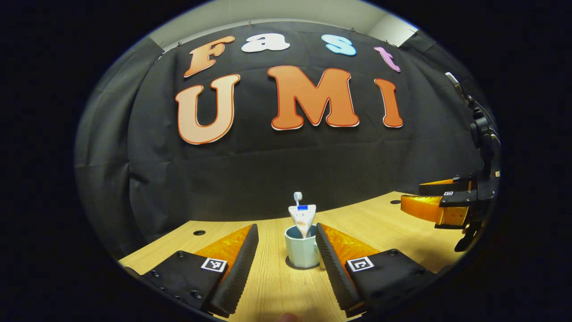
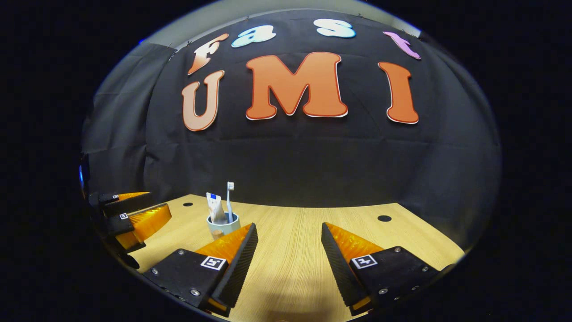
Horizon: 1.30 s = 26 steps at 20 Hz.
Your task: Put the toothbrush and toothpaste on the desktop into the cup, then pick up the cup and place it on the coaster on the desktop.
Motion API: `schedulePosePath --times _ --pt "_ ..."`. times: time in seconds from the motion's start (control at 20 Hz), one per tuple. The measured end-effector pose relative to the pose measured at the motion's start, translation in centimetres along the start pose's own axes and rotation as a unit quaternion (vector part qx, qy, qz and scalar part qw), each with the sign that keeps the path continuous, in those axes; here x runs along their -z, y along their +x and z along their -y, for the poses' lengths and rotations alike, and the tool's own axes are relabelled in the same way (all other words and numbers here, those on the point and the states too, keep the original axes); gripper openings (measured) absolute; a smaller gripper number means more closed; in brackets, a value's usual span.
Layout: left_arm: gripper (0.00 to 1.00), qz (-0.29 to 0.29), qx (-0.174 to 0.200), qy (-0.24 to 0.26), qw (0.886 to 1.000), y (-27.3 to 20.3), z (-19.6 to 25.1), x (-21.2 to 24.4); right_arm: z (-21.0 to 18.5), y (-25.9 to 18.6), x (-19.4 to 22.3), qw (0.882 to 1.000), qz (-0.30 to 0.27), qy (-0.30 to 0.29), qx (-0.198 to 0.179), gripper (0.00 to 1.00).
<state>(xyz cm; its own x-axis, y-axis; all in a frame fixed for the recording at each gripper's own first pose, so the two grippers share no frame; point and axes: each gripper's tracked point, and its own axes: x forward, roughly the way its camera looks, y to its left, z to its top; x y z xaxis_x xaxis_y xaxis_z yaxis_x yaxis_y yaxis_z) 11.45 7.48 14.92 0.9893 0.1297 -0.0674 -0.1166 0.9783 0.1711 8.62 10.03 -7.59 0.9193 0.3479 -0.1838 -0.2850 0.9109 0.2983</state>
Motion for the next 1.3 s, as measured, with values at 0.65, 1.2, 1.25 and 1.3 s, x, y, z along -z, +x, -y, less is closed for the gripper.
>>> schedulePosePath --times 0.65,1.2,1.25,1.3 --pt "0.94 0.008 0.037 -0.026 0.999 3.3 3.8 -1.0 1.1 2.0 -5.2 0.995 0.091 -0.043 0.015 0.86" --pt "0.94 -0.032 -0.014 -0.043 0.998 3.8 0.1 3.0 0.4 3.7 -0.4 0.996 0.052 -0.074 0.023 0.87" --pt "0.94 -0.030 -0.017 -0.042 0.999 3.8 0.0 2.8 0.3 3.6 -0.2 0.996 0.048 -0.072 0.019 0.87" --pt "0.94 -0.028 -0.019 -0.043 0.999 3.8 -0.1 2.8 0.1 3.6 -0.1 0.996 0.046 -0.069 0.016 0.87"
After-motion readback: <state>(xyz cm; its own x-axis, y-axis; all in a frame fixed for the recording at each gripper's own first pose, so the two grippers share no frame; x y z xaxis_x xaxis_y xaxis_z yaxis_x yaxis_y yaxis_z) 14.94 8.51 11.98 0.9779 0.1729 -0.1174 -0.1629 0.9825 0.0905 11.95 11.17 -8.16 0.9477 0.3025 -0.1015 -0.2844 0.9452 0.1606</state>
